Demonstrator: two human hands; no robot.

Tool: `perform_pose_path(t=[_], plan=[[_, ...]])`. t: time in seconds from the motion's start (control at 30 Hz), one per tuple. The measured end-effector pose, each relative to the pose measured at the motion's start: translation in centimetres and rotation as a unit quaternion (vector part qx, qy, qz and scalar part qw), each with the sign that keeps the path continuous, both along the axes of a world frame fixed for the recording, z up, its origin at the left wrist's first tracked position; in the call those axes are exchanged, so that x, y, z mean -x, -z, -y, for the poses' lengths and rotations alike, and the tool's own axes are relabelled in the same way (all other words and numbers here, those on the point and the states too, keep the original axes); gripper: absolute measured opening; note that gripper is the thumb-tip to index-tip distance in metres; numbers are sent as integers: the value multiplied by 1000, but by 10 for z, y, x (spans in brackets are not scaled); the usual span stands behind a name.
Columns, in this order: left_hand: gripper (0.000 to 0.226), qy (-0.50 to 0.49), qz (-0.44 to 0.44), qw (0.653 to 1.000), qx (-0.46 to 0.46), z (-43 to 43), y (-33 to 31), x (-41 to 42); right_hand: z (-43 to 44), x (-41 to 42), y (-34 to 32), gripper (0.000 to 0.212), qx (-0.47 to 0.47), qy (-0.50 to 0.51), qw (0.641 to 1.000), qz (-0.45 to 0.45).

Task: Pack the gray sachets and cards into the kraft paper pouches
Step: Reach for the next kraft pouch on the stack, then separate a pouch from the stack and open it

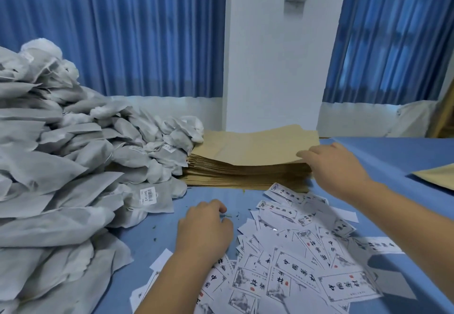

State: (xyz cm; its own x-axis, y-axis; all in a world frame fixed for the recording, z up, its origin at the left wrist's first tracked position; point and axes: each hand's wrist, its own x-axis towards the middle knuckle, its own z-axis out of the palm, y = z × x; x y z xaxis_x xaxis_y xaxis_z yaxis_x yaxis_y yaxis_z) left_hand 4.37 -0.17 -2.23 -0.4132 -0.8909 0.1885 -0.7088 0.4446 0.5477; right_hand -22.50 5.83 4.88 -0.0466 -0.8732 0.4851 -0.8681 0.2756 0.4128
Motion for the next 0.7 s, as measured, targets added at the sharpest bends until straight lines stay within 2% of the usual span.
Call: perform_pose_path(t=[0.1, 0.17, 0.2, 0.27, 0.3, 0.33, 0.4, 0.47, 0.53, 0.6, 0.7], plan=[[24, 1, -142, 990, 17, -6, -7, 3, -17, -26, -6, 26, 86, -129, 986, 59], [21, 10, -281, 959, -40, -13, -17, 8, -26, -48, -9, 15, 125, -209, 967, 74], [20, 19, -363, 924, -116, -16, -22, 11, -29, -60, -10, 13, 124, -229, 963, 72], [22, 46, -488, 813, -316, -25, -31, 15, -35, -84, -10, 14, 114, -258, 957, 72], [26, 59, -519, 762, -383, -28, -32, 15, -38, -96, -8, 15, 107, -268, 954, 76], [26, 73, -536, 729, -420, -31, -32, 14, -42, -107, -6, 16, 100, -281, 951, 80], [17, 87, -561, 693, -445, -35, -31, 11, -51, -128, -2, 17, 76, -313, 943, 82], [13, 77, -574, 686, -440, -37, -31, 7, -60, -146, 2, 10, 33, -350, 933, 73], [36, 62, -562, 707, -425, -34, -29, 4, -68, -159, 2, 14, -17, -366, 928, 62], [53, 63, -549, 726, -408, -31, -26, 2, -74, -165, 4, 16, -65, -352, 933, 49], [60, 83, -517, 753, -398, -24, -25, -2, -84, -163, 5, 31, -88, -286, 954, 27]])
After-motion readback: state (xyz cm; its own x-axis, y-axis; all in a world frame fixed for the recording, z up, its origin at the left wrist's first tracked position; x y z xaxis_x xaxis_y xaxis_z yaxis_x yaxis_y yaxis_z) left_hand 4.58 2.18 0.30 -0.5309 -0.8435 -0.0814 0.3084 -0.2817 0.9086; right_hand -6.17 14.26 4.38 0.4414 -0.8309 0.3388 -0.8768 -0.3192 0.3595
